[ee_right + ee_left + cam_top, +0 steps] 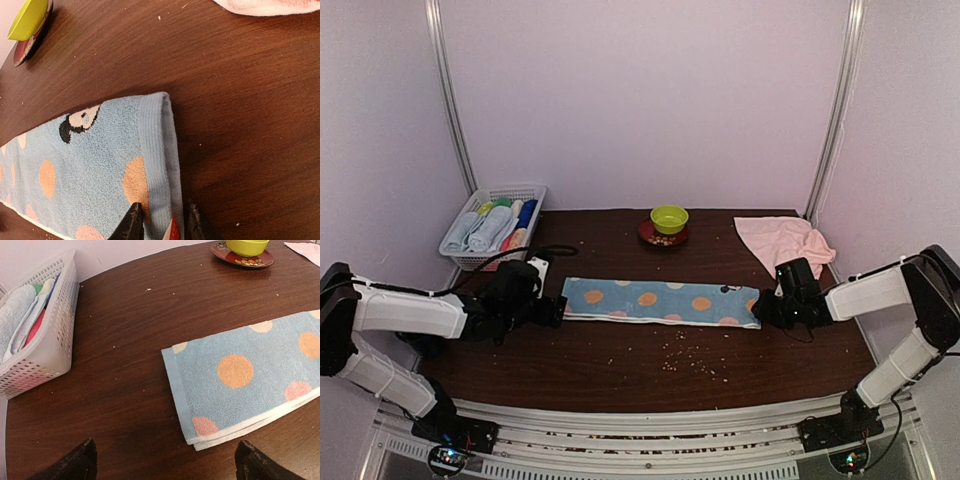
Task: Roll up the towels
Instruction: Adjust the towel at the center of the board.
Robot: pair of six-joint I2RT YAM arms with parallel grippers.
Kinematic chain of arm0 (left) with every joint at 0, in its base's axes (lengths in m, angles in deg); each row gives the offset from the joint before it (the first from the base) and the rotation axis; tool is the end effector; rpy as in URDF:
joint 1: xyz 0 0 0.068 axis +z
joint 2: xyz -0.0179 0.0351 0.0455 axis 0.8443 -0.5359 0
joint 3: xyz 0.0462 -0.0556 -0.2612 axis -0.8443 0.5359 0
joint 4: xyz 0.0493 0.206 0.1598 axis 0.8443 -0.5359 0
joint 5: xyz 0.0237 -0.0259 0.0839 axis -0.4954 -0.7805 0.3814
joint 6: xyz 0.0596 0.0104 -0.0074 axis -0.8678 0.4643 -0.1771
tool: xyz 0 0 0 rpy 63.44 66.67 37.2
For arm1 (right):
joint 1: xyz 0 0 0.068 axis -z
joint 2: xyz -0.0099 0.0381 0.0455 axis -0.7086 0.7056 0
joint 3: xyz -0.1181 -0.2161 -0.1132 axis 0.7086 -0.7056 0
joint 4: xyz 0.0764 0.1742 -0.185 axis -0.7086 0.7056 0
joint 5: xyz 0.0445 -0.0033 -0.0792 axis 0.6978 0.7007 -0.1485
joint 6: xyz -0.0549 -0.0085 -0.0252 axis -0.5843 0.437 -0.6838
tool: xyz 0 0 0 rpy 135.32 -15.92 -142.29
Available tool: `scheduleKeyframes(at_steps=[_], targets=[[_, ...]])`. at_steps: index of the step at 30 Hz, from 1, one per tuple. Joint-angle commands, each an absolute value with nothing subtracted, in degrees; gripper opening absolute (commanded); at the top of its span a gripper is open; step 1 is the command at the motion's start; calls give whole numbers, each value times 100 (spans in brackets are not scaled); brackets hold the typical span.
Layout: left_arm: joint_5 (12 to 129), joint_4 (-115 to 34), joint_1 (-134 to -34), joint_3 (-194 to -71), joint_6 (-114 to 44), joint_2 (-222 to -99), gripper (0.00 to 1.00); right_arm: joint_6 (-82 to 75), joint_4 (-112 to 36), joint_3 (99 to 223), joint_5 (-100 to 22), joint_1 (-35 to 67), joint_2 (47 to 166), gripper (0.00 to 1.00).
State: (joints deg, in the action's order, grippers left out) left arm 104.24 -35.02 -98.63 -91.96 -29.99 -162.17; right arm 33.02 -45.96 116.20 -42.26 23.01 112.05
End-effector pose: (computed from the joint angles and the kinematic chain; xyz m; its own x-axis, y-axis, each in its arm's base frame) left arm 0.2169 -0.1630 0.1641 -0.5366 0.1343 -0.8331 0.1973 0.9799 0.0309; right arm 0.2521 0.1058 0.1141 -0.7912 0.4178 -0.4466 0.1717 0.8527 0.4935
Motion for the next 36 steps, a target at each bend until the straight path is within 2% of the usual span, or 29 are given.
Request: scheduleKeyframes(at_steps=[1,8,15,25,36], targets=[[10426,-3271,-9878,-9106,-3043,-16020,98,3406,-4424,11481,-4308,2298,11246,30],[10477,-3300,-9874,-9073,-3072,-15876,98,3471,-4572,11515,-4210,2247,11545,21],[10488,-3319,-9886,-9076,-3072,-15844,98,3538,-4623,11490,-4374,2227,11475,0],[10538,-3341,-9886,-9069,-3081,-15826,98,3099,-3622,12091,-5309,2300,10806,0],[10565,-3354,-9889,-9073,-3079,-15850,98,2490,-2757,12626,-5674,2649,10066,0]])
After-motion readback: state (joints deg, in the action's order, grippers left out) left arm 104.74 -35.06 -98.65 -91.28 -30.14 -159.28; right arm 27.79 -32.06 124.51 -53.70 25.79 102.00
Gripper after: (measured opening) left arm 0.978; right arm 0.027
